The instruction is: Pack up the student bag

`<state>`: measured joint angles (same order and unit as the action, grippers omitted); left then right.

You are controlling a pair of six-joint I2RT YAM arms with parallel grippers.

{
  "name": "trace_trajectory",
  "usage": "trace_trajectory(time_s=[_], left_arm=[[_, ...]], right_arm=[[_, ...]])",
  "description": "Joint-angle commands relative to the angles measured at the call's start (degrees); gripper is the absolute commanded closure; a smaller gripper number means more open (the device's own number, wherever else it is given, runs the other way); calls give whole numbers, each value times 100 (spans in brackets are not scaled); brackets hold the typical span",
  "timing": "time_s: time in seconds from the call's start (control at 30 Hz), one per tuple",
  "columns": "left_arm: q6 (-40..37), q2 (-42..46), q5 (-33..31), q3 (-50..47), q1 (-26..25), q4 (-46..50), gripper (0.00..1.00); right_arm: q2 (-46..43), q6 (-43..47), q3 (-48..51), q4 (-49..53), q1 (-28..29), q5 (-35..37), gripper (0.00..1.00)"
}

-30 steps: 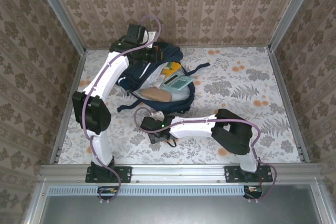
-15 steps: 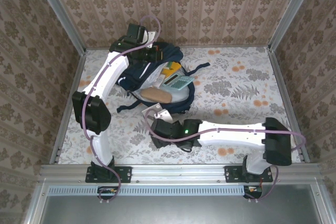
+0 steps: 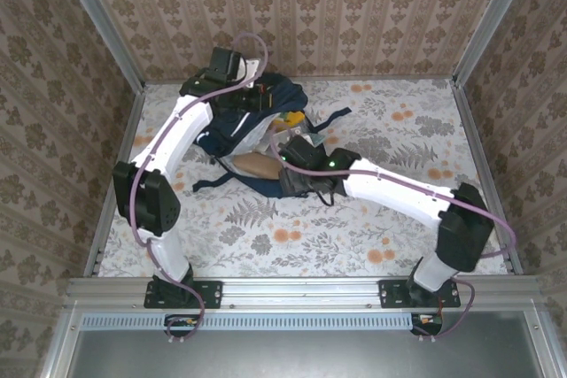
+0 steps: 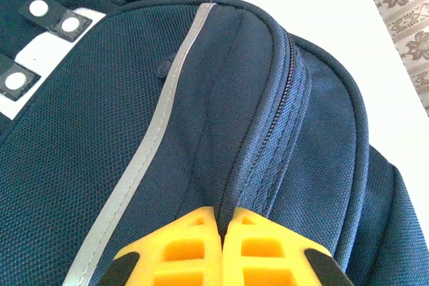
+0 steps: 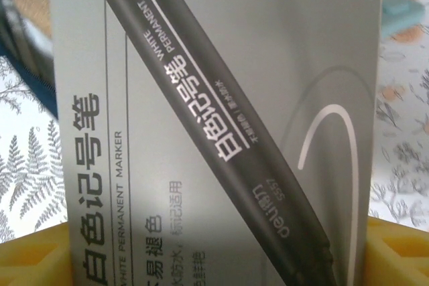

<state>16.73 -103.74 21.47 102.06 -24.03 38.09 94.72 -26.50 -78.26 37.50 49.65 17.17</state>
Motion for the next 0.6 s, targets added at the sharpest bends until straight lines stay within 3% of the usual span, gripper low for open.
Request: trace_trajectory(time_s=[0.0,0.17,0.33,0.57], left_arm=[[84,556,348,1,-63,-428,100],[84,566,392,-15,-119,-398,100],[62,583,350,-55,-131,-401,100],[50,523,334,-56,-102,-411,100]], right_arm=[[620,489,-756,-92,-170,-352,22],[1680,600,-1984,55,-289,-354,19],[2372,527,-2831,276,-420,-442,4],[1312,248,-1482,-362,-422,-465,1]])
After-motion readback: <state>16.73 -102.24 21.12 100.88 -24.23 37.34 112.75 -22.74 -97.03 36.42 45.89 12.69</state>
